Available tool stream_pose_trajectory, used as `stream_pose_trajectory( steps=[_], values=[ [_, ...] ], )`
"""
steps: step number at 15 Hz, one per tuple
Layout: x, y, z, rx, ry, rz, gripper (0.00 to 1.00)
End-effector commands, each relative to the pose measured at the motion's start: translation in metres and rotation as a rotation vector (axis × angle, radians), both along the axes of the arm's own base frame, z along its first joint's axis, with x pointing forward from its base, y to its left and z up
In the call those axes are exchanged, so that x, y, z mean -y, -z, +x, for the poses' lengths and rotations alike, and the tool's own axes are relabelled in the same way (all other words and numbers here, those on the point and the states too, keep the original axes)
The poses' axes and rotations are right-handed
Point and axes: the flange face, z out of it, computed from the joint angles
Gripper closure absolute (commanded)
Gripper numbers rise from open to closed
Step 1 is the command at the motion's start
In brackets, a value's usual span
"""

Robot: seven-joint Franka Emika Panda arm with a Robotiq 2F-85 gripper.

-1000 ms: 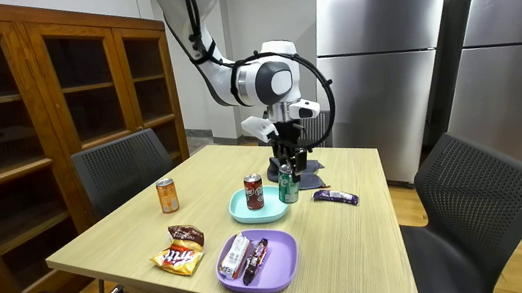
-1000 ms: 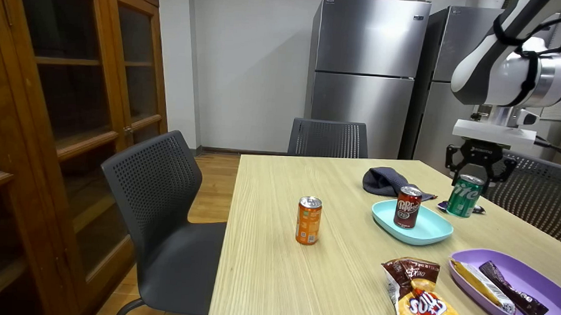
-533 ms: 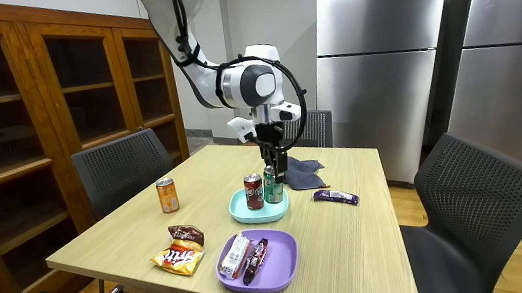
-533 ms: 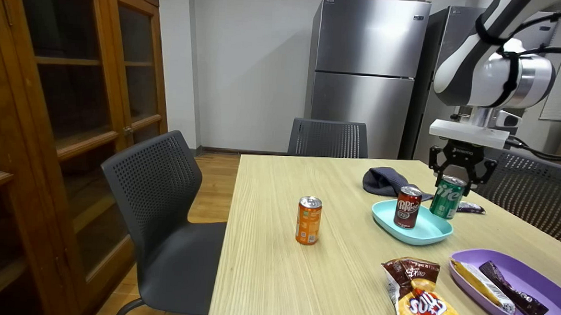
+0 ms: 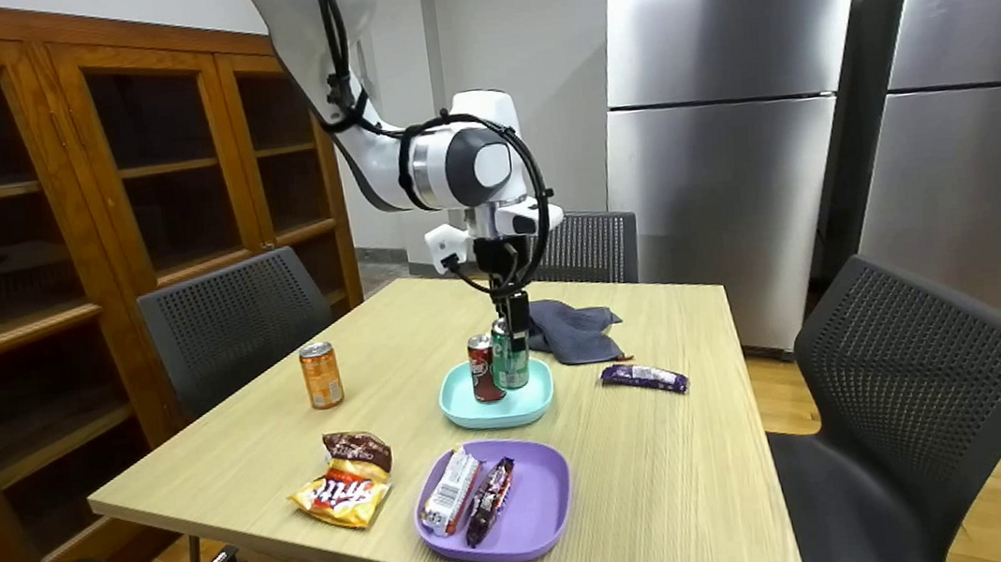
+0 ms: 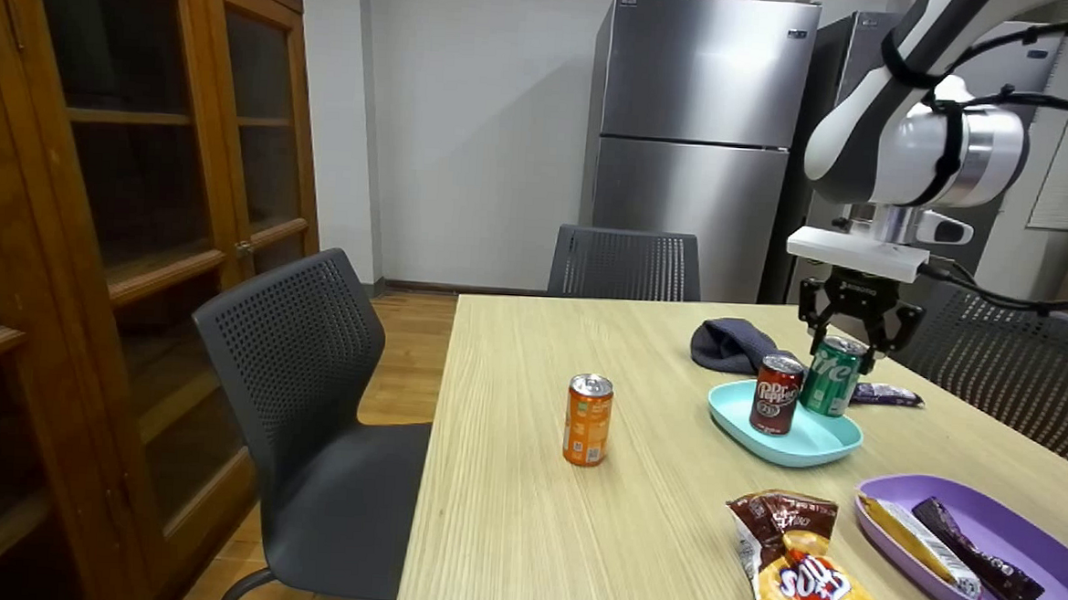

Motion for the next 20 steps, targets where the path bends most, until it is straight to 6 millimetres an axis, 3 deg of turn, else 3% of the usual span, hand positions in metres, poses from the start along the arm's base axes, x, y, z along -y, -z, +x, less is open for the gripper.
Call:
stream_pose_trajectory(
  steps=[1,20],
  values=[
    [-0.001,0.000,0.008,0.005,0.042,-0.030,0.60],
    [0.013,0.035,0.045,-0.009,0.108,-0.055,0.60]
  ],
)
